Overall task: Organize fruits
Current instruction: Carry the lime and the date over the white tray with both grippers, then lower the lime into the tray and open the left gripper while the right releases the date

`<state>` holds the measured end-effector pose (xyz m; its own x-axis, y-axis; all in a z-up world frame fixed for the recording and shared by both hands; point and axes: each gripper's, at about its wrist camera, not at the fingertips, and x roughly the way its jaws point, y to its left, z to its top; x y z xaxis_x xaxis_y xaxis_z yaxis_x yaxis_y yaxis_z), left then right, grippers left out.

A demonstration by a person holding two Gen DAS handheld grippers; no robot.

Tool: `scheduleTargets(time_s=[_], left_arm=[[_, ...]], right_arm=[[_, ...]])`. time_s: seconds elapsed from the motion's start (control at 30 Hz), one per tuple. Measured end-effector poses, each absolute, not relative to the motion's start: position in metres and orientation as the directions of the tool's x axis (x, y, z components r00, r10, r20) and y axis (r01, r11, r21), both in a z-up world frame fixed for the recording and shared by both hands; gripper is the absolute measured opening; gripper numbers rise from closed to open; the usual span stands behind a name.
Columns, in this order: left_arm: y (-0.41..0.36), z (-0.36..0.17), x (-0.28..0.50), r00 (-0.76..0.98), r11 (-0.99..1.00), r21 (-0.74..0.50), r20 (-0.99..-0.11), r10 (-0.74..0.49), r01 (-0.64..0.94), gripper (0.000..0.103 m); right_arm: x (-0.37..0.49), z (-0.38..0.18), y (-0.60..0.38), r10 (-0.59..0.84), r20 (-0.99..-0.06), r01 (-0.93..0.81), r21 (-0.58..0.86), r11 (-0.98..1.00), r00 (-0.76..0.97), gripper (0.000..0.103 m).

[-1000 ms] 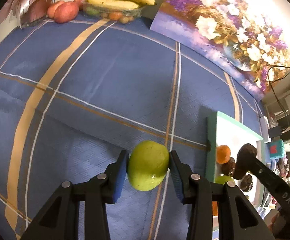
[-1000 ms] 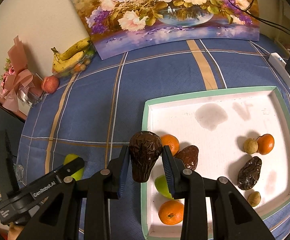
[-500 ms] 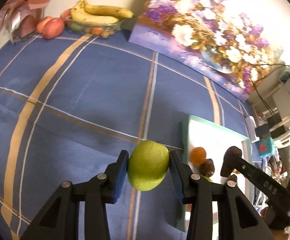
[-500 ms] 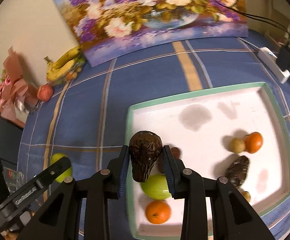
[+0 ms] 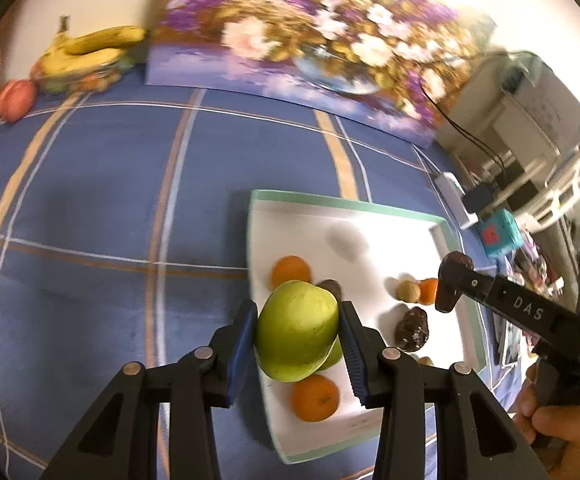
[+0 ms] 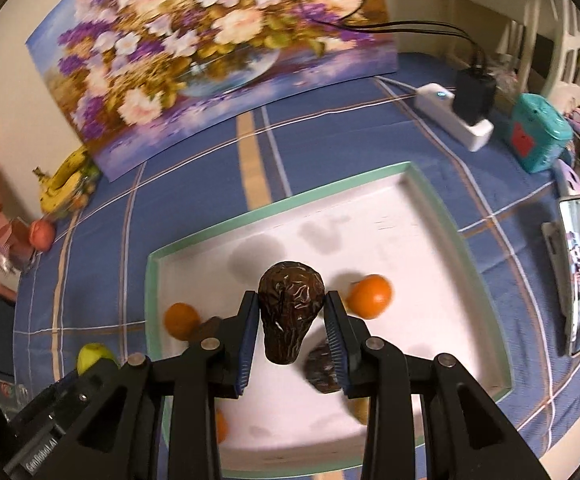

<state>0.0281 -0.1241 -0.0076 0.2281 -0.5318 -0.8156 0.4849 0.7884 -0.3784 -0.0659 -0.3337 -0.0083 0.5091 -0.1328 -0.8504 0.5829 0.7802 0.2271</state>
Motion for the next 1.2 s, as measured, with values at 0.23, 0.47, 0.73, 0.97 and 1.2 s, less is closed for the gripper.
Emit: scheduleTargets(time_s=[0.23,0.47,0.73,0.97,1.2], left_arm=[[-0.140,-0.025,0.033,0.209,0.789,-0.383,-0.824,-0.527,0.480,0.044],[-0.146,-0.036,0.039,0.233,0.805,-0.354,-0.832,-0.504,0.476,0.044],[-0.152,-0.046,0.042,0.222,0.814,-0.333,-0.850,-0.477,0.476,0.044],[-0.151,-0.047,0.043,0.216,0.813,-0.341,-0.849,-0.482,0.472,0.044],[-0.151,-0.047,0.044,0.211,0.812,-0.346,-0.849,-0.484,0.471,0.045]], right_arm=[[-0.079,-0.010,-0.347,-0.152,-0.847,0.601,0.223,0.767,0.509,0.035],[-0.069,-0.022,-0.344,-0.112,-0.860,0.579,0.233,0.781,0.498,0.035],[-0.052,-0.045,-0.334,-0.071,-0.895,0.550,0.207,0.809,0.441,0.035],[-0.046,-0.065,-0.333,-0.043,-0.919,0.551,0.198,0.811,0.392,0.035],[-0.046,-0.065,-0.332,-0.046,-0.920,0.547,0.190,0.815,0.389,0.035]])
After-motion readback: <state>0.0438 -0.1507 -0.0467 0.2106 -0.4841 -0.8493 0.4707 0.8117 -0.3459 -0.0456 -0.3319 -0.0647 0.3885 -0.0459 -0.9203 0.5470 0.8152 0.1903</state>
